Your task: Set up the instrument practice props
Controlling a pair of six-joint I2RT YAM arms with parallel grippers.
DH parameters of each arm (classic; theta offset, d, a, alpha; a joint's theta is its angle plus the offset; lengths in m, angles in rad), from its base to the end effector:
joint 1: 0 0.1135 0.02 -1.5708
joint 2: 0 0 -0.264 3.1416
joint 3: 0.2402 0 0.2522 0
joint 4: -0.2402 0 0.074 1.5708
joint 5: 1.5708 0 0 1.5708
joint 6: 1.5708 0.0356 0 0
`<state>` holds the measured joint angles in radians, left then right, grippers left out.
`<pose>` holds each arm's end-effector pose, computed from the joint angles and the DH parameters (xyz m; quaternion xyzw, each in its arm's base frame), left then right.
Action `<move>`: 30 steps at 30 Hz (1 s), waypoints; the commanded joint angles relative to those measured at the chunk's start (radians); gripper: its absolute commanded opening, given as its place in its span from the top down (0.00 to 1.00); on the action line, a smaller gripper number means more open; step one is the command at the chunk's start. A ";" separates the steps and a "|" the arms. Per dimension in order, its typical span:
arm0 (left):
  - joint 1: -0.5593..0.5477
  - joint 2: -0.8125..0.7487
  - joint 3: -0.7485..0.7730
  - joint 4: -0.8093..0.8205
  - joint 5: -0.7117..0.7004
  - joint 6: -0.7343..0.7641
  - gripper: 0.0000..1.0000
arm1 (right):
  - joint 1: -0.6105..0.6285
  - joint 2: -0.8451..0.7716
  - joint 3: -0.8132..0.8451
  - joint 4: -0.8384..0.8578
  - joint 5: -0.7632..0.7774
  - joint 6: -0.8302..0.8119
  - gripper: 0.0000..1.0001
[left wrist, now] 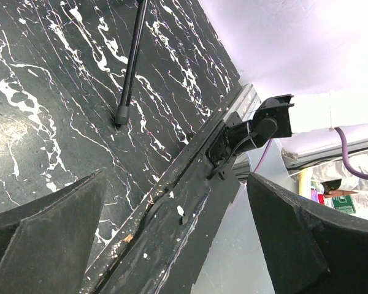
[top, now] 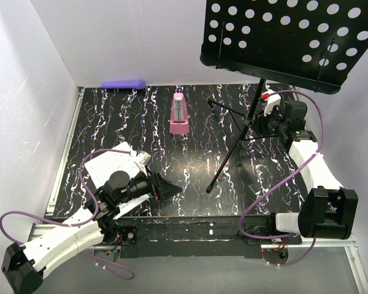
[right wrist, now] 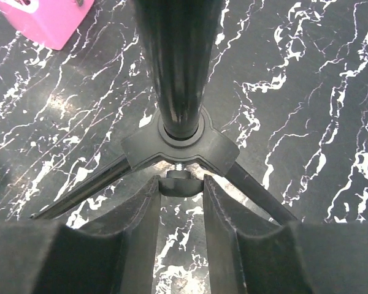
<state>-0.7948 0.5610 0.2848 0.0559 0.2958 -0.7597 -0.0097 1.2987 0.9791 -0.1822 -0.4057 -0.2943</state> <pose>0.1004 -0.1171 0.2213 0.1057 0.7703 -0.5156 0.3601 0.2941 0.0112 0.2965 -0.2211 0.8198 0.0958 0.5195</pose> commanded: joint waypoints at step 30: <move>0.003 -0.007 0.011 -0.021 -0.012 0.003 0.02 | -0.223 0.172 -0.112 0.262 -0.357 1.153 0.99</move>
<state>-0.7948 0.5419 0.2832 0.0448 0.2951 -0.7601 -0.2123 1.4384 0.9165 0.0360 -0.7956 0.5312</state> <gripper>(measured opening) 0.981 0.366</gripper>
